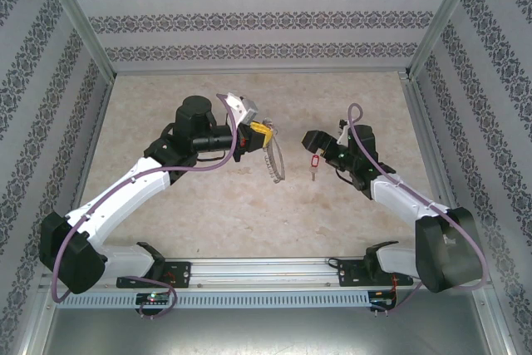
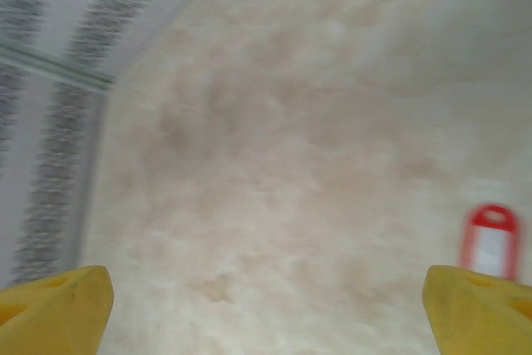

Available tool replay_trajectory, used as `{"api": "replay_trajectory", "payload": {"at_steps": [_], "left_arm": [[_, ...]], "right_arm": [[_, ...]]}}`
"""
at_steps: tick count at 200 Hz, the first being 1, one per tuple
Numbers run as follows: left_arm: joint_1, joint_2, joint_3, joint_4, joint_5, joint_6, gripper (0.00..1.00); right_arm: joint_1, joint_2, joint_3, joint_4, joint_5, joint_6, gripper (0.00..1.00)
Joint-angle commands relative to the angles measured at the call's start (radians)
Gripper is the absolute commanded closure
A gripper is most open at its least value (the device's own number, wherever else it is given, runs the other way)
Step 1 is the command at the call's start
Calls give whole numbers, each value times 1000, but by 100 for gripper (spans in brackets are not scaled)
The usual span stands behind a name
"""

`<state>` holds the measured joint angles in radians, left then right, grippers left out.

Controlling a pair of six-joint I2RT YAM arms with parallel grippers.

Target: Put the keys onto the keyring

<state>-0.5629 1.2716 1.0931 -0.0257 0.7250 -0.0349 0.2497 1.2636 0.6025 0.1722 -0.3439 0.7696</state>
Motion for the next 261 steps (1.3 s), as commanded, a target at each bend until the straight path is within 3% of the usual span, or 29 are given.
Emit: {"api": "replay_trajectory", "payload": {"at_steps": [1,27,61,97,148,261], "left_arm": [[-6,-28,47,-24,16,81,100],[-7,-35,53,-32,23,93,100],[-7,-38,71,-75,49,119,100],[-6,-26,110,-181,96,190,100],[-6,-43,71,-150,109,217,100],[-6,-35,44,-116,92,184,100]], "right_arm": [[23,-26,61,-247,192,-150,4],[52,-65,78,-334,275,-227,9],[74,-130,86,-345,210,-278,19],[76,-121,121,-412,227,-302,26],[78,-60,152,-487,342,-278,37],[105,209,254,-525,309,-305,54]]}}
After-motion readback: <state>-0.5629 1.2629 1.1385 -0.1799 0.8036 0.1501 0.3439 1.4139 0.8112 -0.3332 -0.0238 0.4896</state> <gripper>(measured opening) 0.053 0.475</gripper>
